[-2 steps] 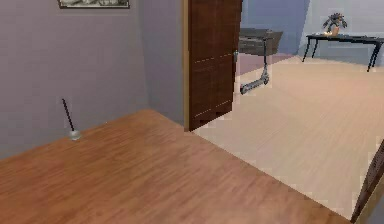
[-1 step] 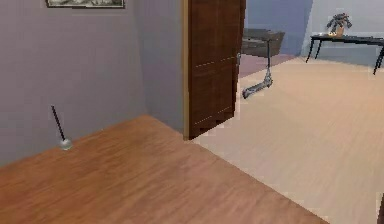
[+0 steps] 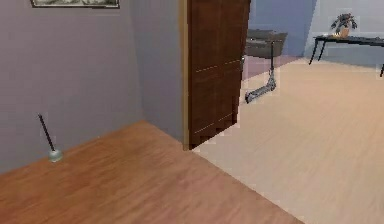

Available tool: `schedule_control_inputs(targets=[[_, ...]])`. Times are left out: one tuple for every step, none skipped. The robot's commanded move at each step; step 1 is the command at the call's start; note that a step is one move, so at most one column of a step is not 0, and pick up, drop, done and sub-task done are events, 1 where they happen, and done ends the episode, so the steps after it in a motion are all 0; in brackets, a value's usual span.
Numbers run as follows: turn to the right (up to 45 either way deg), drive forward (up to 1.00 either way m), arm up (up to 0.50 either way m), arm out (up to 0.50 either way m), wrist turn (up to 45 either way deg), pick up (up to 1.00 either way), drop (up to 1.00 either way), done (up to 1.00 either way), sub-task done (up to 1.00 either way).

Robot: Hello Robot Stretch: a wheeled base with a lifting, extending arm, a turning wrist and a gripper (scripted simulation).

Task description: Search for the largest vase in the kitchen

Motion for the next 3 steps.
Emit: schedule_control_inputs(targets=[[30.0,0.0,0.0,0.0,0.0,0.0,0.0,0.0,0.0],[0.0,1.0,0.0,0.0,0.0,0.0,0.0,0.0,0.0],[0.0,1.0,0.0,0.0,0.0,0.0,0.0,0.0,0.0]])
